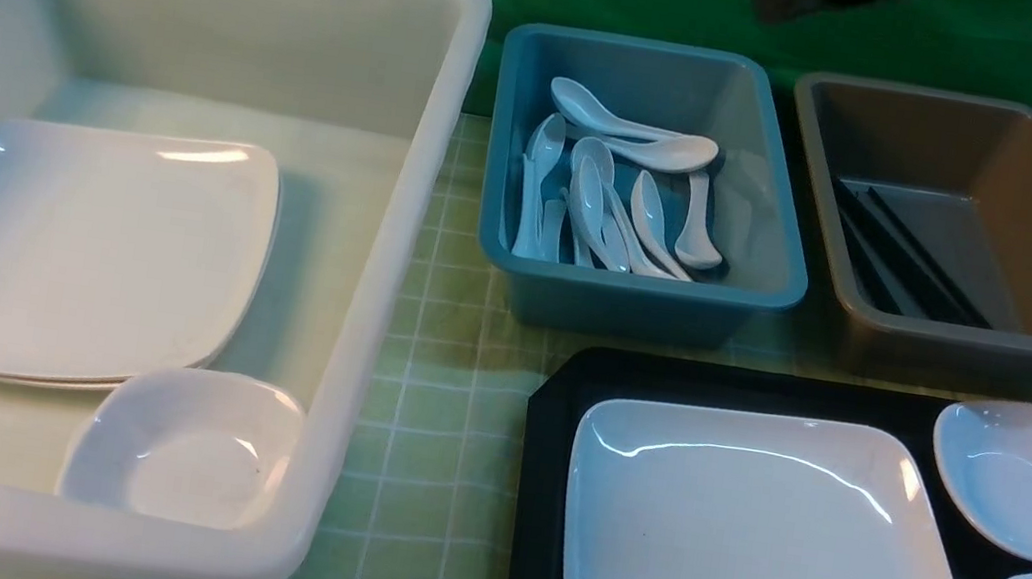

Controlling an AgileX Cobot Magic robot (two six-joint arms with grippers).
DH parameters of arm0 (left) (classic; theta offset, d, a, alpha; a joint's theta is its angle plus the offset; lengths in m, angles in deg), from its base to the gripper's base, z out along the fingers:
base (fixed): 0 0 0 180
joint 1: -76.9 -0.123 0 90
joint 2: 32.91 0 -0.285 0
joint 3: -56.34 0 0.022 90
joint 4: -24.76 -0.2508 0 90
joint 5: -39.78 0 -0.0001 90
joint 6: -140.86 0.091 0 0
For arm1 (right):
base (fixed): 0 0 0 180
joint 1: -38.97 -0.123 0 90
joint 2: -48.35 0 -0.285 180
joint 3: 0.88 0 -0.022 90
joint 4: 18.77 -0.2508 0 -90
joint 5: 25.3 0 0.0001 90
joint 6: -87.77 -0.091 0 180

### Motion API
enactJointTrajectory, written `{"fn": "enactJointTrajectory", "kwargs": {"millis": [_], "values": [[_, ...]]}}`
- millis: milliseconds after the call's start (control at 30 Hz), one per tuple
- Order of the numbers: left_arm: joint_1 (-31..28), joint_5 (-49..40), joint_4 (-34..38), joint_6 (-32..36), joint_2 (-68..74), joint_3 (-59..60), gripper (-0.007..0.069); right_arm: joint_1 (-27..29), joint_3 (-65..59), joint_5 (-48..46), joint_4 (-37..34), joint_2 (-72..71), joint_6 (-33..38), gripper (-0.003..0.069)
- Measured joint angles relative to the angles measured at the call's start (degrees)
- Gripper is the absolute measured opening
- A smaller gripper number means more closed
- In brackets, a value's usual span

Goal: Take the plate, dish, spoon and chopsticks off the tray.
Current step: Use the left arm to grab a plate from the dinner plate

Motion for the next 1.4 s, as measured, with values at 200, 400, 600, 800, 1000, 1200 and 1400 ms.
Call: {"fn": "enactJointTrajectory", "kwargs": {"millis": [200,400,600,800,1000,1200,1400], "values": [[0.0,0.0,0.0,0.0,0.0,0.0,0.0222,-1.11,-14.86,-0.4,-0.67,-20.52,1.09,0.001],[0.0,0.0,0.0,0.0,0.0,0.0,0.0222,-1.11,-33.99,-0.25,-0.67,-39.16,1.16,0.001],[0.0,0.0,0.0,0.0,0.0,0.0,0.0222,-1.11,-53.81,8.23,-0.67,-60.39,1.52,0.0016],[0.0,-0.05,0.0,-0.1,0.0,0.0,0.0222,-1.11,-68.49,17.66,-0.67,-75.18,1.22,0.0019],[0.0,-0.05,0.0,-0.1,0.0,0.0,0.0222,-1.11,-76.79,23.94,-0.67,-80.96,1.22,0.002],[0.0,-0.05,0.0,-0.1,0.0,0.0,0.0222,-1.11,-77.34,28.03,-0.67,-80.86,1.22,0.0031],[0.0,0.41,2.06,-0.7,0.0,0.11,0.0222,-1.11,-77.34,29.59,-0.67,-80.83,1.22,0.0041]]}}
